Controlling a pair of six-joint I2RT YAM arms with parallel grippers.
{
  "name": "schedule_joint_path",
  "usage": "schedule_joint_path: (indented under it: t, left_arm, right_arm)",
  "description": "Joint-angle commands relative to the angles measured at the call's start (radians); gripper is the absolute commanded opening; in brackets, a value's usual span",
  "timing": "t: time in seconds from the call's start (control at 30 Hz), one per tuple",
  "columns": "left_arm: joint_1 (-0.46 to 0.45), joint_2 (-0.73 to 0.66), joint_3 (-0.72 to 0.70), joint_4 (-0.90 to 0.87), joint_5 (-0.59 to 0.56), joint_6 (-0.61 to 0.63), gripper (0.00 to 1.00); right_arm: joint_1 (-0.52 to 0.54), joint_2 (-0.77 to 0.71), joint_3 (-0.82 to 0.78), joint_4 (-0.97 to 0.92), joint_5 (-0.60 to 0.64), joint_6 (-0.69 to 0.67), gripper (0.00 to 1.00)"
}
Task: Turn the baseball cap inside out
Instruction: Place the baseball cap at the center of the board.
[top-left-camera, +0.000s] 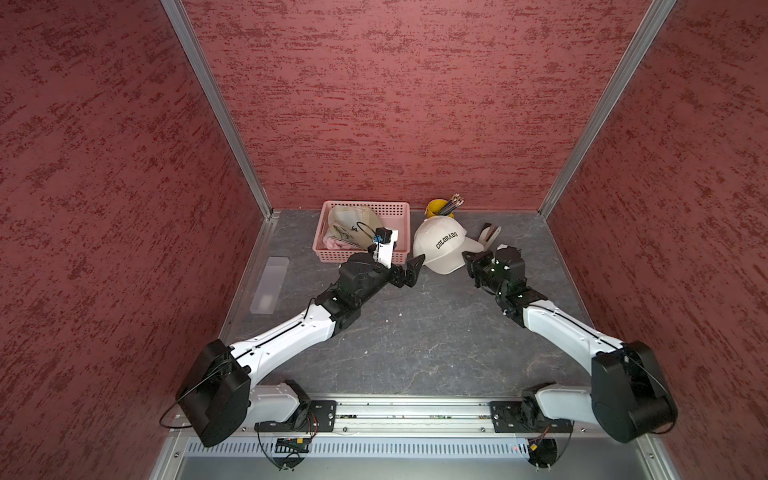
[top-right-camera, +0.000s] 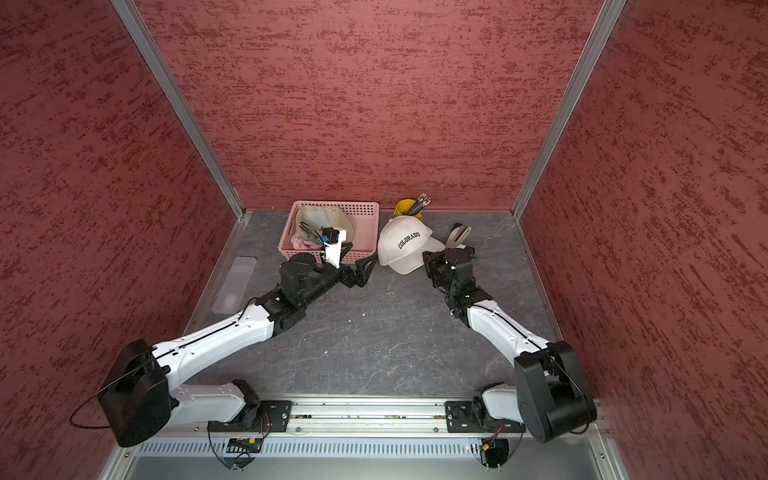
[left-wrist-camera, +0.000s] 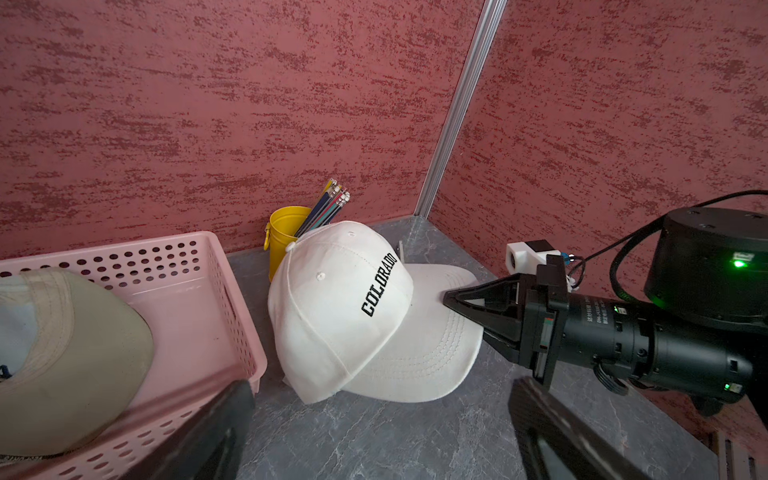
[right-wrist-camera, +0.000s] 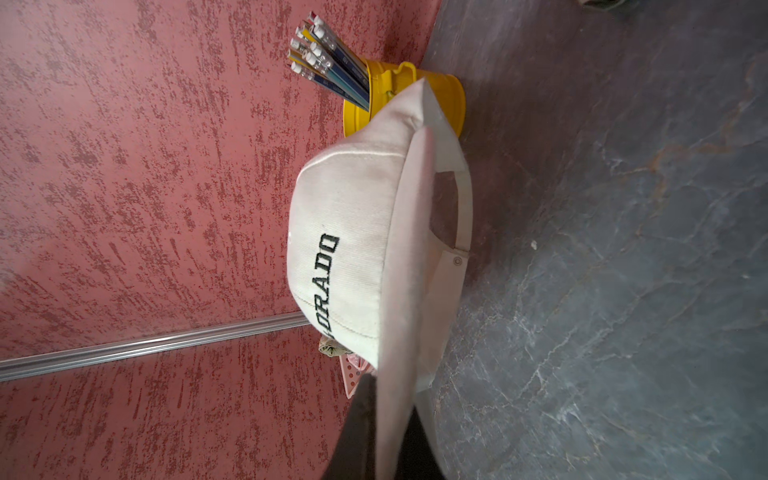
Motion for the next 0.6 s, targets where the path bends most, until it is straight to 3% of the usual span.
schedule_joint_path:
  t: [0.0,0.43,0.57]
  left_arm:
    - [0.009,-0.028,-0.025,-0.006,0.001,-0.011,1.0]
    - [0.028,-0.039,-0.034,-0.004,0.008,0.016,1.0]
    - [0.032,-0.047,-0.04,-0.005,0.009,0.022,1.0]
  right_arm:
    - [-0.02,0.023,-0.032,0.173,-0.02,-0.019,0.0]
    - [-0.063,0.266,-0.136,0.607,-0.084,0.063,0.0]
    - [-0.066,0.271,-0.154,0.618,-0.073,0.063,0.0]
